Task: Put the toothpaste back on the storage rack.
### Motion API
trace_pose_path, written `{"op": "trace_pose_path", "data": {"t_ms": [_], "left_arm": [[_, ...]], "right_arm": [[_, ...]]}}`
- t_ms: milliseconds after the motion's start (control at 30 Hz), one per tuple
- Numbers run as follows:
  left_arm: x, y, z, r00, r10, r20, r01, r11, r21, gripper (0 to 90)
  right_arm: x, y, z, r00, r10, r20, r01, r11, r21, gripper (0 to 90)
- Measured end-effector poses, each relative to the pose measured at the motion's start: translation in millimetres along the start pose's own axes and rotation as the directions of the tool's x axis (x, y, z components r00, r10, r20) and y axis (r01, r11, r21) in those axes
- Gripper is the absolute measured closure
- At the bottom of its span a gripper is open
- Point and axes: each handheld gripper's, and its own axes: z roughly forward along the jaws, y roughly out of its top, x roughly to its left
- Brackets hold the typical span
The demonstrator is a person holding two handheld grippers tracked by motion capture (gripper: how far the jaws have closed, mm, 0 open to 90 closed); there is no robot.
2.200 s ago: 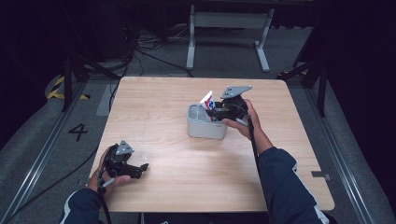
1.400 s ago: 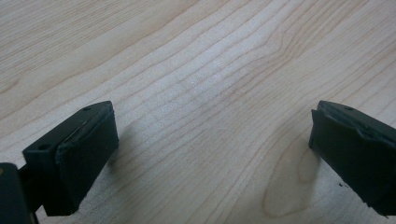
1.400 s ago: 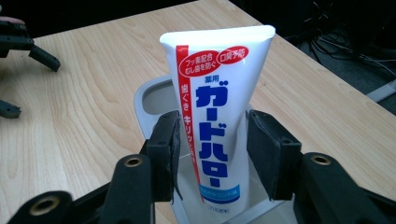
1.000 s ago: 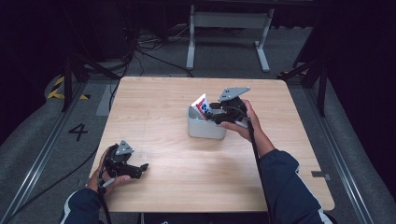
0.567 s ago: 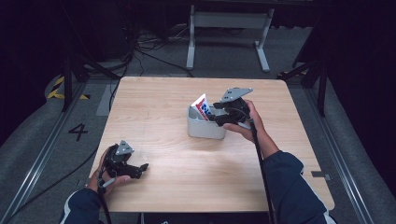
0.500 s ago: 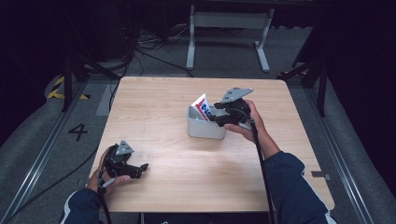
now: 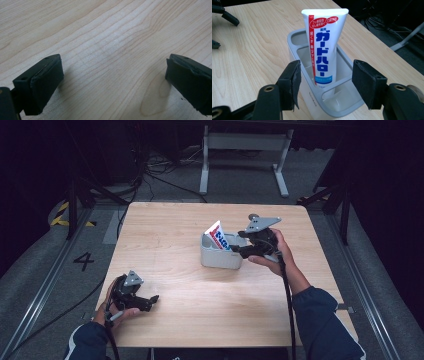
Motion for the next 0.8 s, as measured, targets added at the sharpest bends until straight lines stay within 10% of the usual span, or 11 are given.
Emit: {"op": "trace_pose_path", "data": {"t_ms": [800], "left_arm": [[-0.2, -0.2, -0.4, 1.0, 0.0, -0.001, 0.0, 1.0, 0.001, 2.3]], "right_arm": [[2.1, -35.5, -42.5, 0.9973, -0.01, 0.073, 0.008, 0.999, 0.032, 37.8]]}}
